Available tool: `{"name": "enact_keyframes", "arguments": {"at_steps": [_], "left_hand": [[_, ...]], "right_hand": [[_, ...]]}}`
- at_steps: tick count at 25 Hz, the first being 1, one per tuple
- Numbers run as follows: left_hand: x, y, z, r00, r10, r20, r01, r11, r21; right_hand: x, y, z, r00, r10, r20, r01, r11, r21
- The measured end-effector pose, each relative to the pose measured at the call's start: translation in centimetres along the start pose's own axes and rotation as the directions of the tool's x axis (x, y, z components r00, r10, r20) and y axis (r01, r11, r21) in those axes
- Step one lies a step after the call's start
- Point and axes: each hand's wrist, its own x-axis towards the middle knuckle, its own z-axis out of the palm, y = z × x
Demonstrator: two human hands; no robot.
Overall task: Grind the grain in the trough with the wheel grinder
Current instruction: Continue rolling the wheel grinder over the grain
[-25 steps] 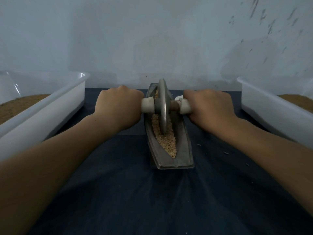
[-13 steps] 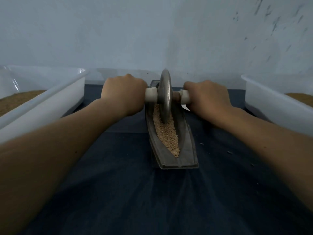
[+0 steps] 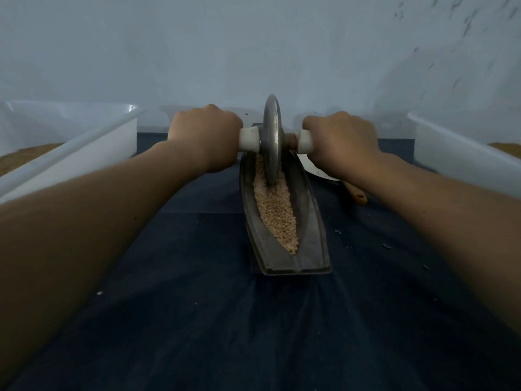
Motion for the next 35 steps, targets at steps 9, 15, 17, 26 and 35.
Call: {"name": "enact_keyframes", "arguments": {"at_steps": [9, 15, 17, 26, 35], "left_hand": [[-2.9, 0.6, -1.1, 0.999, 0.009, -0.030, -0.008, 1.000, 0.028], [-6.3, 1.3, -3.4, 1.000, 0.019, 0.010, -0.019, 0.999, 0.026], [-7.5, 1.2, -3.7, 0.999, -0.001, 0.043, 0.002, 1.000, -0.007], [-9.4, 0.7, -6.0, 0.995, 0.056, 0.088, -0.053, 0.998, -0.031], [-3.6, 1.0, -2.5, 0.998, 0.054, 0.016, -0.054, 0.998, 0.034]], "right_hand": [[-2.7, -0.5, -1.5, 1.000, -0.004, 0.009, 0.004, 0.999, 0.038], [-5.7, -1.1, -4.4, 0.997, -0.078, 0.008, 0.078, 0.997, -0.016], [-6.1, -1.4, -5.6, 0.995, -0.097, 0.013, 0.098, 0.994, -0.053], [-8.5, -1.3, -8.5, 0.992, -0.129, -0.009, 0.129, 0.991, 0.019], [-5.4, -1.1, -2.7, 0.999, 0.041, 0.012, -0.041, 0.999, 0.027]]}}
